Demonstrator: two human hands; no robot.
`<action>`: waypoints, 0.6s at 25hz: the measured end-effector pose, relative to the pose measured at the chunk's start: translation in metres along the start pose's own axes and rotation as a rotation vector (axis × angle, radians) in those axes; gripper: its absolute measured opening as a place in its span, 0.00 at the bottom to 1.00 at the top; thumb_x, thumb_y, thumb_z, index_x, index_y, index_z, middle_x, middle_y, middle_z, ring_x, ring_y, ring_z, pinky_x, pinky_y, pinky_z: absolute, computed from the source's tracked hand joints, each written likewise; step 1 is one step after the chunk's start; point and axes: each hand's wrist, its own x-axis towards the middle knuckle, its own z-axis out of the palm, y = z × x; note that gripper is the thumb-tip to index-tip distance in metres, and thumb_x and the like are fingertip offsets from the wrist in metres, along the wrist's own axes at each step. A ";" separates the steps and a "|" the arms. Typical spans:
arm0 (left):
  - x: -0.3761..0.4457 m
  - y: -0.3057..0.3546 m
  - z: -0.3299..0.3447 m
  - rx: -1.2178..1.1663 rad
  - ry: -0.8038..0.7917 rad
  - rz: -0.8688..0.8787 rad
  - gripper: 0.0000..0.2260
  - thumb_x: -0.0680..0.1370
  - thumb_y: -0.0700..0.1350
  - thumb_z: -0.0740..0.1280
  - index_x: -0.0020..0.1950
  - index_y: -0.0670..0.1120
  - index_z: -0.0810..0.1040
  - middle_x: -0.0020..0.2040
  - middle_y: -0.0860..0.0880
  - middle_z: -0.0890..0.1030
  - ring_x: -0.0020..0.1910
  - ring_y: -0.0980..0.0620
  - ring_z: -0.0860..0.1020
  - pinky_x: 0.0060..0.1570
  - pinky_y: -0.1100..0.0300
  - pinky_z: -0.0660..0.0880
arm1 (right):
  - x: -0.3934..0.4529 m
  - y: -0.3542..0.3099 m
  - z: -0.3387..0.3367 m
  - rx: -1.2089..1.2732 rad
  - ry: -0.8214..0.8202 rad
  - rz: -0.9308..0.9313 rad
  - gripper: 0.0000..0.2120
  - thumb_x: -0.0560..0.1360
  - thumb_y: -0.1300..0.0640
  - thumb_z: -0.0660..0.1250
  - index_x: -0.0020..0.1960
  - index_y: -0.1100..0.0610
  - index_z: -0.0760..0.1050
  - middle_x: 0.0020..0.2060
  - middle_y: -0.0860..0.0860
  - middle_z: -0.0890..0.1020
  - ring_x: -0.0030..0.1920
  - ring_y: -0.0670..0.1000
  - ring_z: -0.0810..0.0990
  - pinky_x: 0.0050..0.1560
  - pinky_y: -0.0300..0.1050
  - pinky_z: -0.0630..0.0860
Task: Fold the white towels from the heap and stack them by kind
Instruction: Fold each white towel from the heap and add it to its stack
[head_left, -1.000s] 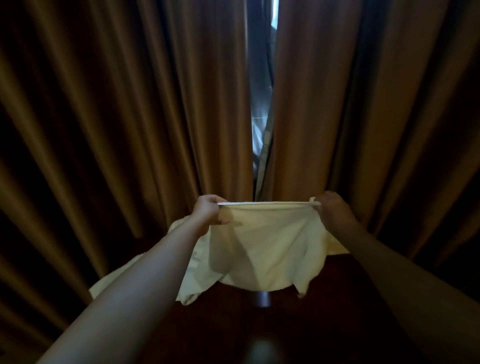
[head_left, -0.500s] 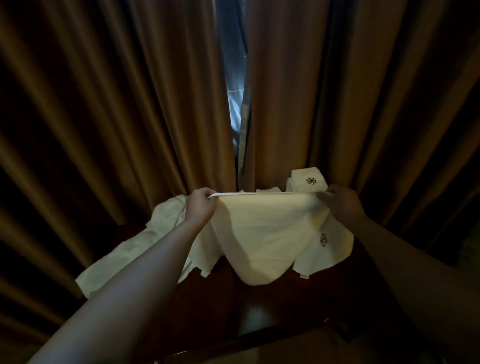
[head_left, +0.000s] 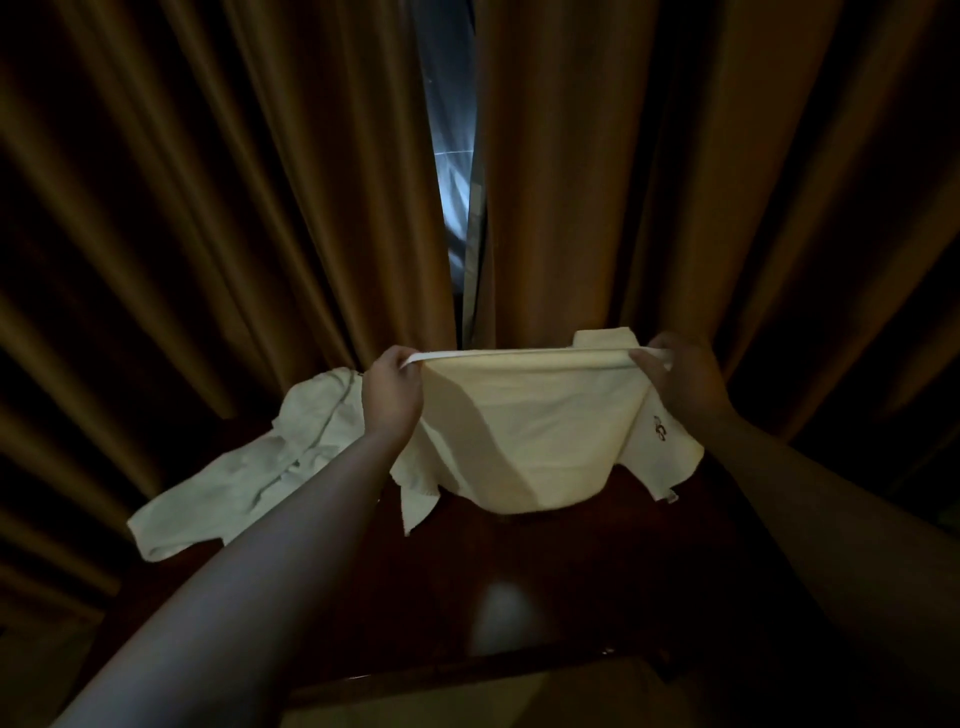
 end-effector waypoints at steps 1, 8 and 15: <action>-0.002 0.002 0.000 -0.010 0.015 0.011 0.09 0.79 0.42 0.61 0.53 0.46 0.80 0.48 0.51 0.82 0.46 0.54 0.78 0.45 0.58 0.75 | 0.001 0.002 0.002 0.011 0.028 -0.041 0.12 0.77 0.53 0.68 0.51 0.64 0.77 0.48 0.57 0.77 0.51 0.55 0.73 0.49 0.47 0.70; -0.061 -0.077 0.030 0.278 -0.296 0.103 0.10 0.76 0.43 0.64 0.51 0.41 0.82 0.46 0.43 0.83 0.46 0.44 0.80 0.43 0.57 0.73 | -0.066 0.072 0.066 -0.061 -0.232 -0.048 0.09 0.75 0.57 0.70 0.43 0.64 0.77 0.42 0.59 0.78 0.52 0.59 0.74 0.47 0.43 0.65; -0.142 -0.152 0.077 0.439 -0.631 -0.107 0.09 0.76 0.43 0.64 0.48 0.43 0.83 0.48 0.44 0.84 0.50 0.44 0.80 0.52 0.60 0.70 | -0.147 0.139 0.120 -0.078 -0.630 0.169 0.09 0.75 0.54 0.68 0.43 0.60 0.76 0.42 0.55 0.77 0.49 0.55 0.73 0.47 0.43 0.66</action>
